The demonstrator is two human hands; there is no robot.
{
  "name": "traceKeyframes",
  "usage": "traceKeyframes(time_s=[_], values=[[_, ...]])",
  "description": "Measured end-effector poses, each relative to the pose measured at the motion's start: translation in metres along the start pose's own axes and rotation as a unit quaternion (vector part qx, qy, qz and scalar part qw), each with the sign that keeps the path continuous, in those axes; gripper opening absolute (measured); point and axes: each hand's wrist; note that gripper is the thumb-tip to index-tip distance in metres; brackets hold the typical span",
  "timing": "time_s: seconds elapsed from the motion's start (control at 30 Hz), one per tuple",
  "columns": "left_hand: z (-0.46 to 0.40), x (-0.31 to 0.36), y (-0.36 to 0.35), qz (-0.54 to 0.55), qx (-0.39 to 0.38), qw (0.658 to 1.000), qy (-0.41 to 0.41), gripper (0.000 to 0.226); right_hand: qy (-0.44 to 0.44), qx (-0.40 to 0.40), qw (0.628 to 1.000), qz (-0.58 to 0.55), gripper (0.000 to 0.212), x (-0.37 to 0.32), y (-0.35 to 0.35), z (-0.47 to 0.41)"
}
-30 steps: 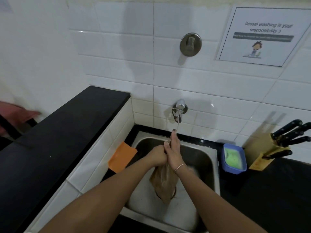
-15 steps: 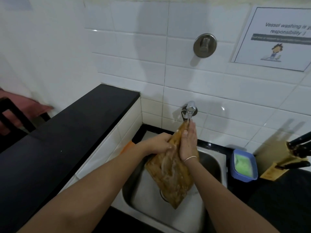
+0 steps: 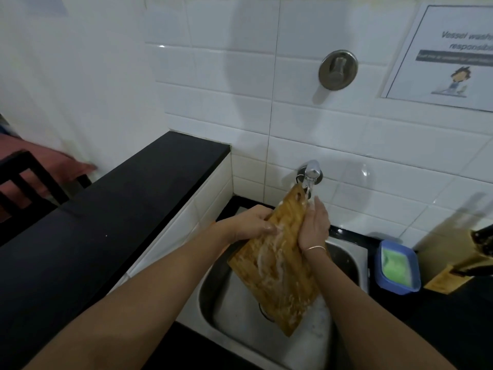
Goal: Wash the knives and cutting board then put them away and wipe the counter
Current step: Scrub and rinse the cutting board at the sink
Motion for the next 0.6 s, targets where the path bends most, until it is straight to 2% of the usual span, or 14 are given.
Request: traceKeyframes(time_s=[0.03,0.07,0.1,0.17,0.23,0.27,0.3,0.37,0.4,0.43,0.5,0.57,0.6], values=[[0.001,-0.002,0.000,0.001,0.000,1.000,0.004,0.004,-0.068,0.006,0.998,0.003,0.078,0.000,-0.004,0.001],[0.002,-0.002,0.001,0.004,0.002,1.000,0.010,0.004,-0.092,0.014,0.996,0.009,0.080,-0.009,-0.009,0.004],[0.002,-0.002,0.002,0.009,0.003,1.000,0.015,0.005,-0.080,0.024,0.996,0.013,0.078,-0.024,-0.014,0.009],[0.003,-0.001,0.004,0.019,-0.004,1.000,0.013,0.008,0.006,0.052,0.999,0.000,0.070,-0.047,-0.020,0.020],[0.007,0.000,0.008,0.015,-0.005,1.000,0.012,0.007,0.075,0.032,0.996,-0.026,0.064,-0.044,-0.016,0.034],[0.009,0.000,0.010,0.007,-0.002,1.000,0.012,0.006,0.083,0.013,0.996,-0.031,0.062,-0.030,-0.013,0.039],[0.012,-0.001,0.011,-0.002,0.003,1.000,0.009,0.005,0.058,-0.012,0.998,-0.023,0.061,-0.011,-0.012,0.041],[0.015,-0.006,0.012,-0.004,0.010,1.000,0.015,0.008,-0.078,-0.039,0.996,-0.002,0.067,0.011,-0.017,0.042],[0.015,-0.009,0.012,0.001,0.012,1.000,0.022,0.014,-0.117,-0.033,0.993,0.004,0.072,0.007,-0.022,0.042],[0.015,-0.011,0.011,0.006,0.009,1.000,0.027,0.021,-0.103,-0.016,0.995,-0.003,0.076,-0.006,-0.027,0.042],[0.014,-0.011,0.011,0.009,0.001,0.999,0.034,0.034,0.035,-0.007,0.999,-0.016,0.073,-0.036,-0.032,0.046],[0.014,-0.011,0.012,0.013,0.000,0.999,0.033,0.031,0.136,-0.043,0.990,-0.019,0.067,-0.037,-0.031,0.046],[0.014,-0.012,0.013,0.012,0.008,0.999,0.031,0.026,0.142,-0.063,0.988,-0.026,0.067,-0.025,-0.029,0.042]])
Point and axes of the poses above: each hand's wrist, its own z-axis away from the middle knuckle, its own y-axis out of the back of the hand, x = y × z, and after that the axes turned 5 degrees about z, right-handed
